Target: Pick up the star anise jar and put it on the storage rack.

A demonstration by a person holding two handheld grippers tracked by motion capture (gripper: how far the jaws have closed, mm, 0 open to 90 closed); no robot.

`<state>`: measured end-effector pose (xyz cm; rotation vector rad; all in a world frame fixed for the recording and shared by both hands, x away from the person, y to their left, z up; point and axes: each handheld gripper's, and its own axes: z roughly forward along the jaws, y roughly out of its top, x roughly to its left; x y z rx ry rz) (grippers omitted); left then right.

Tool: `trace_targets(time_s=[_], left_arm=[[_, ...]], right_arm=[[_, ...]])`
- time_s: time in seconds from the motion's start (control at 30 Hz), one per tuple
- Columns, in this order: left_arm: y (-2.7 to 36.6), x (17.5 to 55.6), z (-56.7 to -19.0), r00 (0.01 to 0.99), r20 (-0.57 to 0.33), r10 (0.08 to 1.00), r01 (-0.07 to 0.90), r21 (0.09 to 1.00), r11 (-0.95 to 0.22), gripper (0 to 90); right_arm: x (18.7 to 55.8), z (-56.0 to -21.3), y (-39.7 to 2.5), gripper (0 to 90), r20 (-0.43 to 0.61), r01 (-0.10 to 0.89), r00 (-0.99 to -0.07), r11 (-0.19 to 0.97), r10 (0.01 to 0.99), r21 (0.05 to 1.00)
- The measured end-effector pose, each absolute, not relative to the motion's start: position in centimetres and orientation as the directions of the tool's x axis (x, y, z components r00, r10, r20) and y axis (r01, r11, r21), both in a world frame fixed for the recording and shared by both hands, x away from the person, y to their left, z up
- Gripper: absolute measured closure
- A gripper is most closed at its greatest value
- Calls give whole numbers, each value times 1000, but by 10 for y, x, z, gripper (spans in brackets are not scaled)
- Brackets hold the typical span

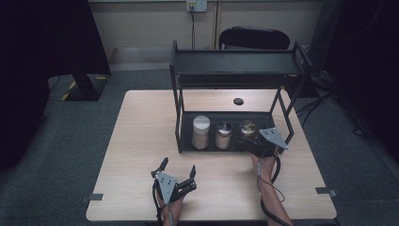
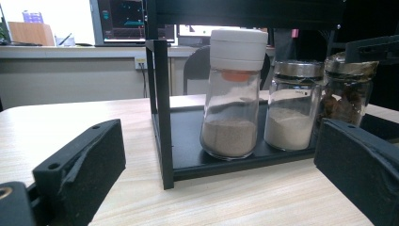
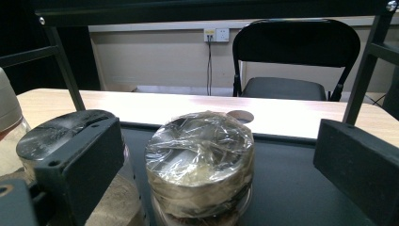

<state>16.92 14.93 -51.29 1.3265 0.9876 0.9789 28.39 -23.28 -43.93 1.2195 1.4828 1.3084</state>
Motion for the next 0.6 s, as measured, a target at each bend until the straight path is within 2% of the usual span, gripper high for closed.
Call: trace_targets(time_s=[0.6], left_arm=[[149,169,-513,296,-10,955,-1,1000,11,20]], right_arm=[[271,-438,-240,12,49,128,-217,-21,975,992]])
